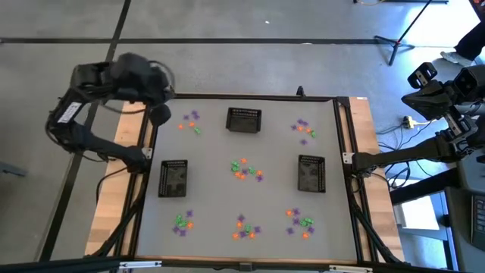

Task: Sort Halloween decoration
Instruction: Put the green skeleton toy into the top bin

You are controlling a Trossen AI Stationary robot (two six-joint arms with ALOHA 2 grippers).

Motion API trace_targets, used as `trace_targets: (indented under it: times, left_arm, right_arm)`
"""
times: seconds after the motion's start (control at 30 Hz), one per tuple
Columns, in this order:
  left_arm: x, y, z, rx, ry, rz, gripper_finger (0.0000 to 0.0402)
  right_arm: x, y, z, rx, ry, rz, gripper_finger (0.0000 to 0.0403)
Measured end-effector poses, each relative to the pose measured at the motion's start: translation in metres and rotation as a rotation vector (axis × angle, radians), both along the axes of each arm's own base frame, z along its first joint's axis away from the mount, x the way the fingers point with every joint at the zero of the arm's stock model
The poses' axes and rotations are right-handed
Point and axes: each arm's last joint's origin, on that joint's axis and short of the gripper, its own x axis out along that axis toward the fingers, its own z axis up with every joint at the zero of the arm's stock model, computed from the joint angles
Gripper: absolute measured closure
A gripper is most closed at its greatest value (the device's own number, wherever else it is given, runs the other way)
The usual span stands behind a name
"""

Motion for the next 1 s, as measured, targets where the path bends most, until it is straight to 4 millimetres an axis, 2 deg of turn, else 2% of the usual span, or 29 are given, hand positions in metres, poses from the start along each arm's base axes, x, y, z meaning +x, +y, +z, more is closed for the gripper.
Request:
trace_targets:
  times: [0.13,0.23,0.4,0.53,0.63,0.73,0.87,1.0]
  left_arm:
    - [0.012,0.027,-0.023,-0.04,0.116,-0.011,0.0377]
    - [0.022,0.05,-0.049,-0.094,0.132,0.011,0.0357]
    - [0.03,0.083,-0.098,-0.217,-0.006,0.04,0.0324]
    - [0.032,0.105,-0.147,-0.329,-0.072,0.152,0.0298]
    - [0.032,0.111,-0.187,-0.413,-0.037,0.271,0.0277]
    - [0.031,0.112,-0.219,-0.477,0.034,0.382,0.0257]
    - [0.033,0.11,-0.248,-0.51,0.123,0.441,0.0233]
    - [0.042,0.111,-0.265,-0.525,0.137,0.478,0.0211]
  right_arm:
    - [0.0,0.0,0.0,0.0,0.0,0.0,0.0402]
    - [0.0,0.0,0.0,0.0,0.0,0.0,0.0402]
    - [0.0,0.0,0.0,0.0,0.0,0.0,0.0402]
    - [0.0,0.0,0.0,0.0,0.0,0.0,0.0402]
    - [0.0,0.0,0.0,0.0,0.0,0.0,0.0402]
    - [0.0,0.0,0.0,0.0,0.0,-0.001,0.0402]
    - [0.0,0.0,0.0,0.0,0.0,0.0,0.0402]
    - [0.0,0.0,0.0,0.0,0.0,0.0,0.0402]
